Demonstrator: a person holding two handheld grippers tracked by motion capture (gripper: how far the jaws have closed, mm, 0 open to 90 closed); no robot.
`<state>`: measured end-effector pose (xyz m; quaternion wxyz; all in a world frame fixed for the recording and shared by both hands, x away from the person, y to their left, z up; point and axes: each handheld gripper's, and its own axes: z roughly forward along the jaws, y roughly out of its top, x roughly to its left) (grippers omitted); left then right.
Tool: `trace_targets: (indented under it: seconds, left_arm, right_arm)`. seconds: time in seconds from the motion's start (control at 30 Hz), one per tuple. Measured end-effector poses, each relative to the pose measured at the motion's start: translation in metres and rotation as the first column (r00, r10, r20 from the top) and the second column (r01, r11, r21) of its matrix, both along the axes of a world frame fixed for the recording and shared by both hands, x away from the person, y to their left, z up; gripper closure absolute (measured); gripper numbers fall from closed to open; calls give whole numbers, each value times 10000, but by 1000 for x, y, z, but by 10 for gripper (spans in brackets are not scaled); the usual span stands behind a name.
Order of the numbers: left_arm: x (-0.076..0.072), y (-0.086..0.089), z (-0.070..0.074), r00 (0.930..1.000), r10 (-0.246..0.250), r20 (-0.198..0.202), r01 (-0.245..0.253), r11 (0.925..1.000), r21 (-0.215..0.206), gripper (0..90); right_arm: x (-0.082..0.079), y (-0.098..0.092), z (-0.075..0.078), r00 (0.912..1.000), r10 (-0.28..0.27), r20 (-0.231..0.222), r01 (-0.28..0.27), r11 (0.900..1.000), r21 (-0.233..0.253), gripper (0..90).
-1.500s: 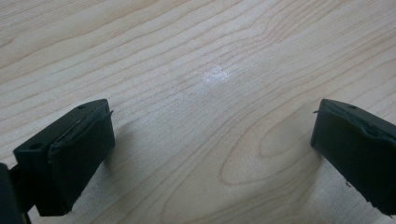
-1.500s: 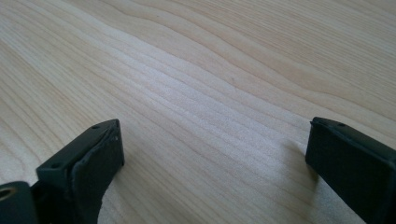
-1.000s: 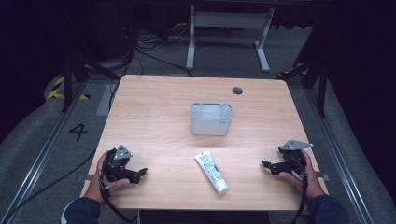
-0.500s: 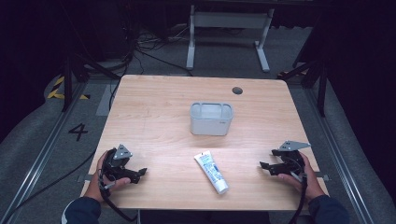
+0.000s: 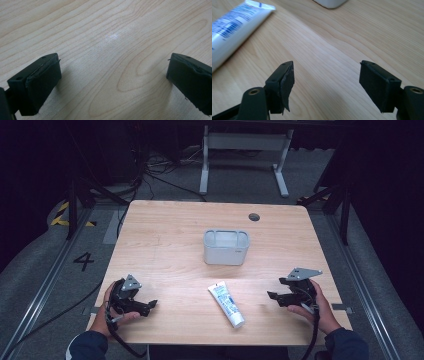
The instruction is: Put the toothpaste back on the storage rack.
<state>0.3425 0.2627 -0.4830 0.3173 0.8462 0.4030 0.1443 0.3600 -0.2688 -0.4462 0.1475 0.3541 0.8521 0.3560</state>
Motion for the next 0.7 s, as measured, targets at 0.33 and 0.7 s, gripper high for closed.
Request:
trace_targets:
  seconds: [0.33,0.7]
  left_arm:
    - [0,0,0,10000,-7,4,7,10000,-6,1]
    - [0,0,0,10000,10,15,-10,10000,-18,2]
  right_arm:
    - [-2,46,16,9963,861,81,-861,9963,46,286]
    - [-2,95,20,9834,1810,-106,-1810,9835,-41,279]
